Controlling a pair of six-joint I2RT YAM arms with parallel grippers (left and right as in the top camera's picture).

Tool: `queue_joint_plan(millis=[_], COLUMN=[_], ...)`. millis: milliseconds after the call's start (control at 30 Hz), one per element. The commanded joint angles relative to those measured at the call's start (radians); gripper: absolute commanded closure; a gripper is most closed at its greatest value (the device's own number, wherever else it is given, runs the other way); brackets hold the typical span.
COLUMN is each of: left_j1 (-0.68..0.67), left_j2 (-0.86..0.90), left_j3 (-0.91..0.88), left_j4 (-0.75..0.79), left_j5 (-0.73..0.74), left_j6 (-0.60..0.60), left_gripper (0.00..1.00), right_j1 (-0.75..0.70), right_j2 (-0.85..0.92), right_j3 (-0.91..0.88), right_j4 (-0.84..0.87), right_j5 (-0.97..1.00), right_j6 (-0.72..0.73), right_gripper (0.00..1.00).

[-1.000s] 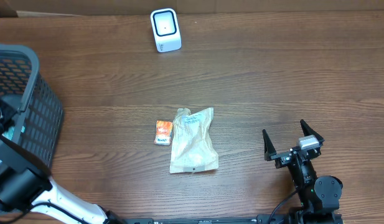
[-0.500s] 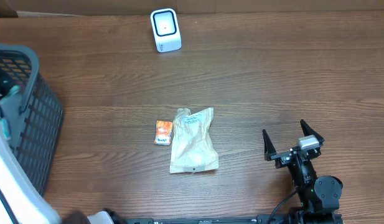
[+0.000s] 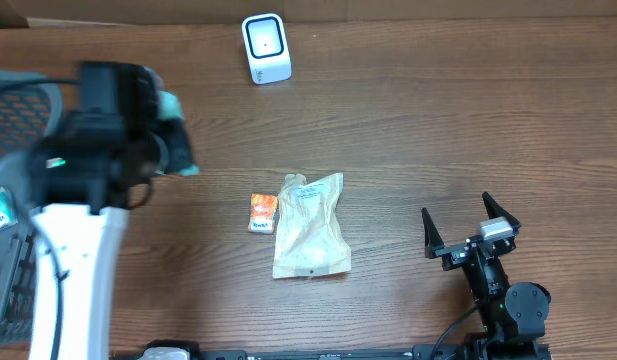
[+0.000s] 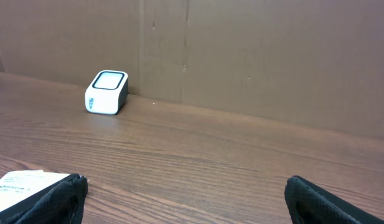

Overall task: Scan the item barcode
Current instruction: 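Carry the green packet out and set it left of the orange box, then move the left gripper back into the basket over the blue packet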

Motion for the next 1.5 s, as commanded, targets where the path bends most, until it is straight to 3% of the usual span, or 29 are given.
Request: queue_joint_plan(millis=[0,367,633,700,867,933,1267,1467], left_j1=[-0.049,-0.121,-0.148,-0.148,-0.148,-0.148,-0.147,-0.134], left_j2=[0.008,0.058,0.15,0.154,0.151,0.147,0.107,0.095], left_j3=[-0.169,-0.655,-0.74,-0.74,-0.71,-0.673,-0.272,0.031], left_j4=[0.074,0.472,0.603,0.601,0.594,0.565,0.307,0.112], left_j5=[-0.024,0.055,0.139,0.153,0.218,0.221,0.202,0.085], left_j6=[-0.072,-0.098,-0.11,-0.126,-0.128,-0.128,-0.043,-0.033], left_gripper=[0.96,0.96,0.96,0.87,0.46,0.34,0.13,0.0], right_j1=[-0.001,-0.001,-0.001,-0.001,-0.001,-0.001,-0.001,-0.001], right_j2=[-0.012,-0.012,-0.012,-0.012,-0.012,-0.012,-0.012,-0.012], right_j3=[-0.011,-0.011,-0.011,-0.011,-0.011,-0.011,-0.011,-0.011], right_j4=[0.003,0.003,0.003,0.003,0.003,0.003,0.003,0.003], right_j5=[0.001,0.001,0.001,0.002,0.001,0.001,0.002,0.002], right_j6=[0.007,0.007,0.007,0.007,0.007,0.007,0.007,0.007], right_gripper=[0.0,0.0,0.0,0.0,0.0,0.0,0.0,0.0])
